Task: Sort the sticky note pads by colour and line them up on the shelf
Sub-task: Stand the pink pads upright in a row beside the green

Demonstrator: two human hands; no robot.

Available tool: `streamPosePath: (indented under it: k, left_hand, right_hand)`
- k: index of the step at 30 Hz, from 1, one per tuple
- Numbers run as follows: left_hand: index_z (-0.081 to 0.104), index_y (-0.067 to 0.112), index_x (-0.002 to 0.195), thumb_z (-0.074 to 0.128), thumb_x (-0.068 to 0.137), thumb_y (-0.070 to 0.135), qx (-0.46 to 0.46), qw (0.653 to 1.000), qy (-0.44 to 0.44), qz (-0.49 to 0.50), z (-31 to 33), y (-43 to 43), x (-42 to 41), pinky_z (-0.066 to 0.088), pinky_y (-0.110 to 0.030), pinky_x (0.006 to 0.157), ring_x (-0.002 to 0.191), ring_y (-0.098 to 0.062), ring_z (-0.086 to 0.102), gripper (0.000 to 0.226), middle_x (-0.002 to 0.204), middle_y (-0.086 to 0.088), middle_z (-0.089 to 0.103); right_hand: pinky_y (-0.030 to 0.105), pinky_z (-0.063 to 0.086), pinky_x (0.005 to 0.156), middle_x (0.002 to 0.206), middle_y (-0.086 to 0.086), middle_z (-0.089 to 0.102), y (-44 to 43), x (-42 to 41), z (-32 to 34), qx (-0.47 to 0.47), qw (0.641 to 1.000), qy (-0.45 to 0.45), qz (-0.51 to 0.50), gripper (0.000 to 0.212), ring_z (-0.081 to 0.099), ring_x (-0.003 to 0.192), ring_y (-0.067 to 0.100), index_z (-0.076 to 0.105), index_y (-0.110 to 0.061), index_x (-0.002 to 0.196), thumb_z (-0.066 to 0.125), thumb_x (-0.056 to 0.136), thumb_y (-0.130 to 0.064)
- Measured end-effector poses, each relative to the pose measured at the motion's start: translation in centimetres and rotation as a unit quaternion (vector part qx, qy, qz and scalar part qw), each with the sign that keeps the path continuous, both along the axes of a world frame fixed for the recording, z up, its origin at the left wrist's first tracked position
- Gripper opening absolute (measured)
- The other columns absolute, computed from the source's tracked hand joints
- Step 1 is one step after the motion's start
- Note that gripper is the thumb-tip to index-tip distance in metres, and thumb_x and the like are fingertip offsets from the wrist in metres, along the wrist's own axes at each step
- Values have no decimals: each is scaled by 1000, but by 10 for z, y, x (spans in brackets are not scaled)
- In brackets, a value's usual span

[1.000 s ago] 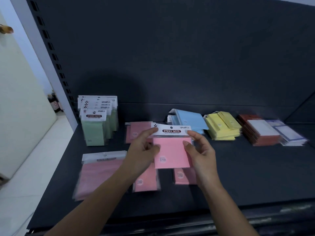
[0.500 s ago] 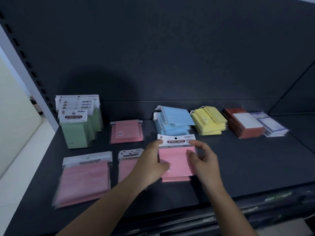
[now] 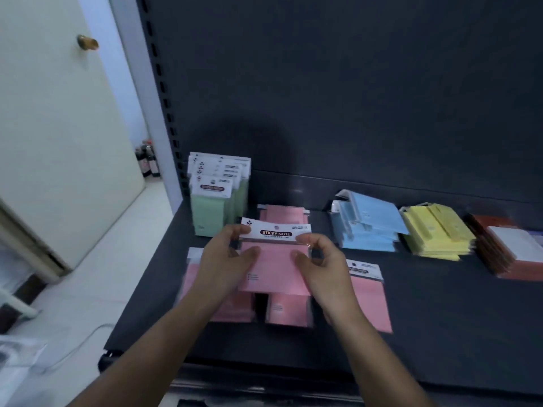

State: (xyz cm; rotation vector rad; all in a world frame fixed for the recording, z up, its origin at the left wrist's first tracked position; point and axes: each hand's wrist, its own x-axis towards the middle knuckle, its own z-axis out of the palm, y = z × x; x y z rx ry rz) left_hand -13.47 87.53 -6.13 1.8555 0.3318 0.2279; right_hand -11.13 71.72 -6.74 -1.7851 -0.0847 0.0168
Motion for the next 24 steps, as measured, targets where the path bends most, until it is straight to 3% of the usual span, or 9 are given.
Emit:
streamPosePath:
  k: [4,6,8,11,14,16,19,24]
  left_hand:
    - [56,21,119,65,84,14,48,998,7,29,-6,38,-21,39,-11,49,56,-11,51,37,74,7,53]
    - [56,19,122,66,83,16,75,996,23,37,-9,53,-31,42,-17,59,68,-18,59,40,80,-2,60]
    - [55,19,124,67,82,18,103,992,46,48,-13,66,-38,42,-26,71,86,-29,61,44,100,-16,64]
    - [56,20,120,68,80,23,160,982,74,67,-17,78,-45,43,-28,78,85,-17,55,42,106,-3,62]
    - [58,20,115,69,78,22,207,972,87,64,-19,84,-45,44,-32,86,99,-17,53,39,112,3,59]
    - [58,19,115,70,75,20,234,967,87,60,-18,84,-41,40,-31,91,109,-19,46,42,117,2,53]
    - [59,20,114,71,74,15,243,967,46,52,-15,75,-30,34,-28,93,114,-19,39,42,119,3,48]
    - [60,17,119,69,79,16,196,980,-32,-26,-13,31,9,32,-21,93,113,-15,46,40,113,4,58]
  right_hand:
    - [13,38,66,92,-6,55,32,-2,0,-136,987,-54,67,21,48,70,7,60,-22,95,65,82,-7]
    - [15,32,69,96,-7,53,45,-3,1,-198,972,-78,96,21,47,80,8,59,-19,102,64,82,-12]
    - [17,29,73,104,-6,55,57,-5,1,-258,955,-94,116,25,45,91,9,58,-19,107,63,83,-18]
    - [25,28,88,116,-5,55,70,-8,0,-365,916,-105,132,32,39,110,15,55,-22,116,59,85,-32]
    - [31,23,92,123,-5,48,77,-11,-4,-449,874,-122,140,38,33,117,18,52,-25,120,56,86,-42]
    - [30,22,91,123,-6,46,74,-9,-3,-441,877,-142,127,36,31,115,16,53,-26,118,57,85,-41]
    - [27,26,93,122,-5,50,63,2,0,-378,910,-156,71,32,36,114,15,57,-22,117,60,87,-33]
    - [36,33,107,132,7,53,32,31,1,-280,960,-31,-13,45,41,126,27,49,-14,131,59,88,-23]
